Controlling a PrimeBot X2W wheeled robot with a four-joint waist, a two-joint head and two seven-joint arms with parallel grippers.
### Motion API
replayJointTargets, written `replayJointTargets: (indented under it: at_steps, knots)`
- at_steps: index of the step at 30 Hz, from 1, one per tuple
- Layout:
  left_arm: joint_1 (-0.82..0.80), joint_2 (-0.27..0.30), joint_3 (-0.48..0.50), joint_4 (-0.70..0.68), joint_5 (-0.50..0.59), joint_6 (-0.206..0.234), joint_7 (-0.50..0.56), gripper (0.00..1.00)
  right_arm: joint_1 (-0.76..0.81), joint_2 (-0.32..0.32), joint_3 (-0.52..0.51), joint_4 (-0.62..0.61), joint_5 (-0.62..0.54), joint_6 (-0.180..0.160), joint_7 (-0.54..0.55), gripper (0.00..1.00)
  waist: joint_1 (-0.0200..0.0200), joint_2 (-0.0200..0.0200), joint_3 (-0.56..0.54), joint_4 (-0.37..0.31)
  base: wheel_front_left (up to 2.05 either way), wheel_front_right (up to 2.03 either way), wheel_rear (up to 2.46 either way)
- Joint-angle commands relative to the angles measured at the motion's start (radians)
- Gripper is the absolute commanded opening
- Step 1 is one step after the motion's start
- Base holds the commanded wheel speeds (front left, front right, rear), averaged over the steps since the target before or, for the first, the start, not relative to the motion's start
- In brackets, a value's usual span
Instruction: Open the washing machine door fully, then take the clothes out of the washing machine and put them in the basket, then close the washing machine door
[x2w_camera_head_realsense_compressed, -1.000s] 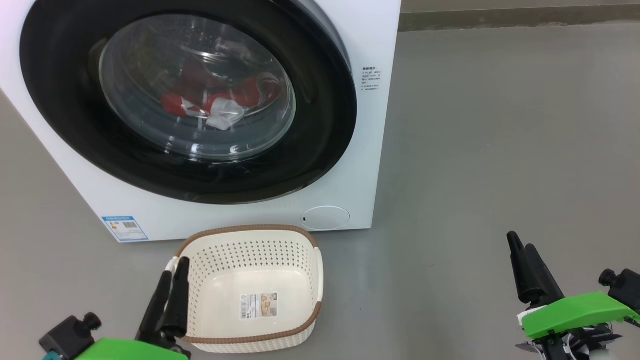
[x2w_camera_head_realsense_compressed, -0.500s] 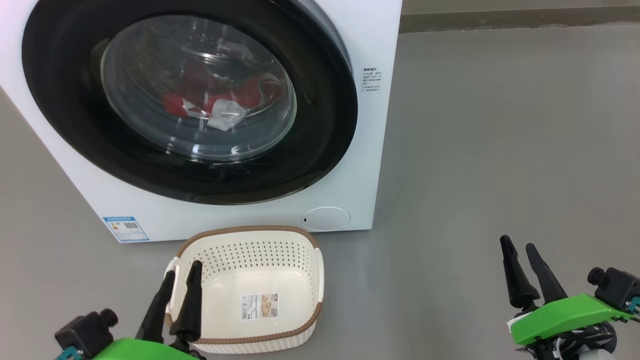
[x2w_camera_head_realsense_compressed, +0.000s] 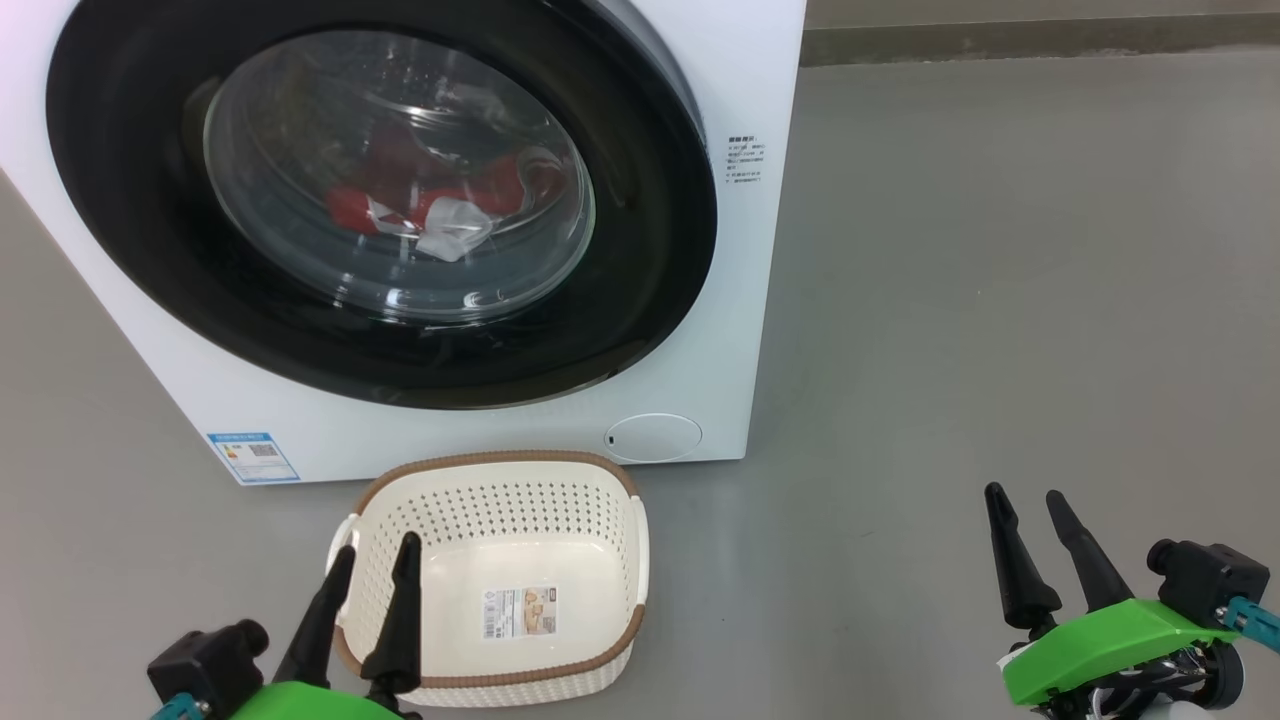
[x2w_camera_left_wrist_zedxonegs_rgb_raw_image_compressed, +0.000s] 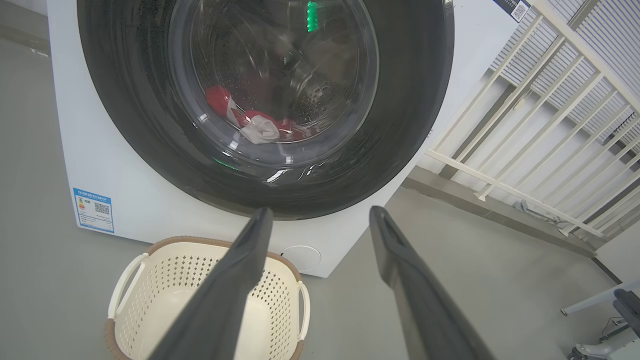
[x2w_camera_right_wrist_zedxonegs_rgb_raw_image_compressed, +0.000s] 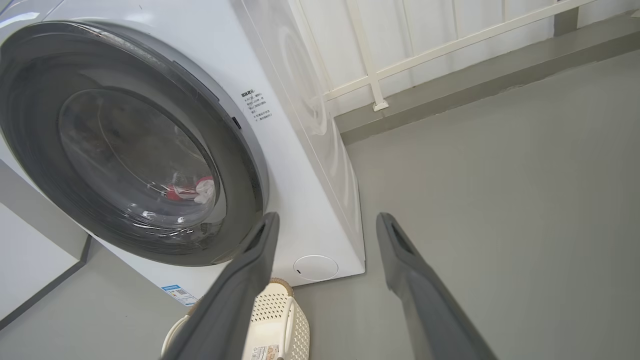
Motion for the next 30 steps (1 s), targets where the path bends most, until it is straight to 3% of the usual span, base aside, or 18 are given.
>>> replayJointTargets:
  at_steps: [1,30]
  knots:
    - [-0.037,0.018,0.015,-0.025,0.039,0.009,-0.015,1.0,-0.035,-0.011,0.017,-0.02,-0.041,0.0,-0.018,1.0,-0.0001,0.0,0.0,0.0,0.0,0.0,0.0]
    - [-0.048,0.019,-0.013,0.047,0.34,0.059,-0.101,1.0,-0.041,-0.015,0.036,0.03,-0.342,0.001,-0.103,1.0,-0.0001,0.0,-0.004,0.008,0.0,0.0,0.0]
